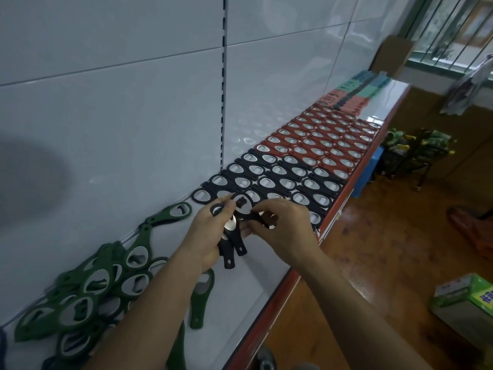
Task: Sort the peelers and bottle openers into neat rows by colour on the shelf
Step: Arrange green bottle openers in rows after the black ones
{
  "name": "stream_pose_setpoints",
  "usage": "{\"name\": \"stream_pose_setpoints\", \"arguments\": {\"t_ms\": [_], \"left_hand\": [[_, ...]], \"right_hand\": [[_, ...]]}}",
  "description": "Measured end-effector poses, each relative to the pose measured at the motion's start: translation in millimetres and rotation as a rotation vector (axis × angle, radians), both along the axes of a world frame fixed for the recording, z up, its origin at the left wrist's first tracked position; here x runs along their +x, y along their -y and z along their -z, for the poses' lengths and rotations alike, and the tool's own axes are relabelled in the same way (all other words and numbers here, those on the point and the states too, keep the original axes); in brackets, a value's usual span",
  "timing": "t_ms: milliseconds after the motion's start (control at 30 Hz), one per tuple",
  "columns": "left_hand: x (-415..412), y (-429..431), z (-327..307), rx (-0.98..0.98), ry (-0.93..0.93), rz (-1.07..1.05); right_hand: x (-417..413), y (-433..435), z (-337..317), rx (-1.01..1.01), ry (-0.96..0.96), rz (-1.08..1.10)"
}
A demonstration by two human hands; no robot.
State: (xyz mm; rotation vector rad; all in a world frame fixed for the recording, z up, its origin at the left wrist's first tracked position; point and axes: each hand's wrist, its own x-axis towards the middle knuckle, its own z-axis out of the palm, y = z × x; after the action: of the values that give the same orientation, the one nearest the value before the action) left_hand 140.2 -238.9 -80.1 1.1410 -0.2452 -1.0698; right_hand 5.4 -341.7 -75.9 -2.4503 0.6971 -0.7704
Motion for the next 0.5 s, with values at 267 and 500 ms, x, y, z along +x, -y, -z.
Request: {"name": "stream_pose_setpoints", "arguments": {"t_ms": [267, 500], "left_hand": [[12, 0, 15, 0.204, 0.937, -0.011], [-7, 2, 32, 0.433, 1.569, 0.234]], "right_hand": [[-40, 0, 18, 0.011, -0.118, 0.04], [-49, 1, 20, -0.006, -0.254, 0.068]]}}
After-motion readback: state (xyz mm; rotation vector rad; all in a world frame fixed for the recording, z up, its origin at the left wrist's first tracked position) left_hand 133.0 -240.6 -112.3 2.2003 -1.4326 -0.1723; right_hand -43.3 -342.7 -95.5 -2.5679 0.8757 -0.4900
